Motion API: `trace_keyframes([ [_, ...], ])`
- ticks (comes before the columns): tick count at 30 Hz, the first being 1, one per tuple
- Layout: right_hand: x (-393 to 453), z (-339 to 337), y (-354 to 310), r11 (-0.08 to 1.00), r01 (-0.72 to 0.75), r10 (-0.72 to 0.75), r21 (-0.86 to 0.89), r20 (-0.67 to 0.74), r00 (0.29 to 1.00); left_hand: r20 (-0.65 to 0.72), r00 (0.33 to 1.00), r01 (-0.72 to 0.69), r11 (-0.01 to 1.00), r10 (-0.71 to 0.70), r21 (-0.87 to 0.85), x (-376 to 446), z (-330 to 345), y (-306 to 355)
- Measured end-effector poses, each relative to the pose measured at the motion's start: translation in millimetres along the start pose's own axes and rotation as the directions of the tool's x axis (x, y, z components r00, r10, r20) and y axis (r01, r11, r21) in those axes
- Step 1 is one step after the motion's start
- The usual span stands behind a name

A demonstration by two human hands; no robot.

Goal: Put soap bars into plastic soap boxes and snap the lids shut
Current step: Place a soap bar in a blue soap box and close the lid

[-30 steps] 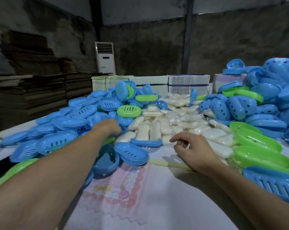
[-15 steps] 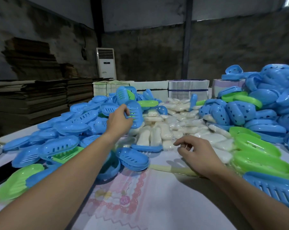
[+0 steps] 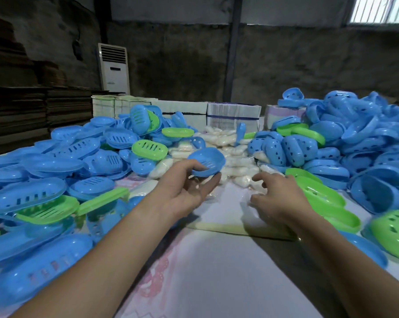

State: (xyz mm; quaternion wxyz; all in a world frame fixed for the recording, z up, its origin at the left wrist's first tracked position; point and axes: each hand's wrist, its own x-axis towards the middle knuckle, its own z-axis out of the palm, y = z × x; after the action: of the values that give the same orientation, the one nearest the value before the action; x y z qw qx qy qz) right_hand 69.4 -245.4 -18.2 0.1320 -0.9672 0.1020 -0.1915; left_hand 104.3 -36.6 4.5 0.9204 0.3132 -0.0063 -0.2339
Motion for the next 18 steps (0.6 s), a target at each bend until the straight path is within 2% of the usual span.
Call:
trace_keyframes([
  [4,2,-6,8,0.99,-0.038,0.059,-0.138,0.153,0.986,0.056,0.998,-0.013,0.998,0.016,-0.056,-9,-1,1],
  [7,1,-7,14,0.981,-0.034,0.068,-0.19,0.176,0.982,0.15,0.988,-0.015,0.997,0.026,-0.078,-10,-2,-2],
  [10,1,-7,16,0.975,-0.04,0.082,-0.219,0.189,0.978,0.178,0.983,0.047,0.999,-0.041,-0.027,-10,0,-8],
  [13,2,-6,16,0.985,-0.057,0.087,-0.163,0.187,0.978,0.163,0.982,0.094,0.996,-0.093,-0.001,-7,-2,-9],
  [18,2,-5,13,0.996,-0.088,0.089,-0.008,0.141,0.986,0.1,0.992,0.074,0.994,-0.081,0.077,-2,-5,-15],
])
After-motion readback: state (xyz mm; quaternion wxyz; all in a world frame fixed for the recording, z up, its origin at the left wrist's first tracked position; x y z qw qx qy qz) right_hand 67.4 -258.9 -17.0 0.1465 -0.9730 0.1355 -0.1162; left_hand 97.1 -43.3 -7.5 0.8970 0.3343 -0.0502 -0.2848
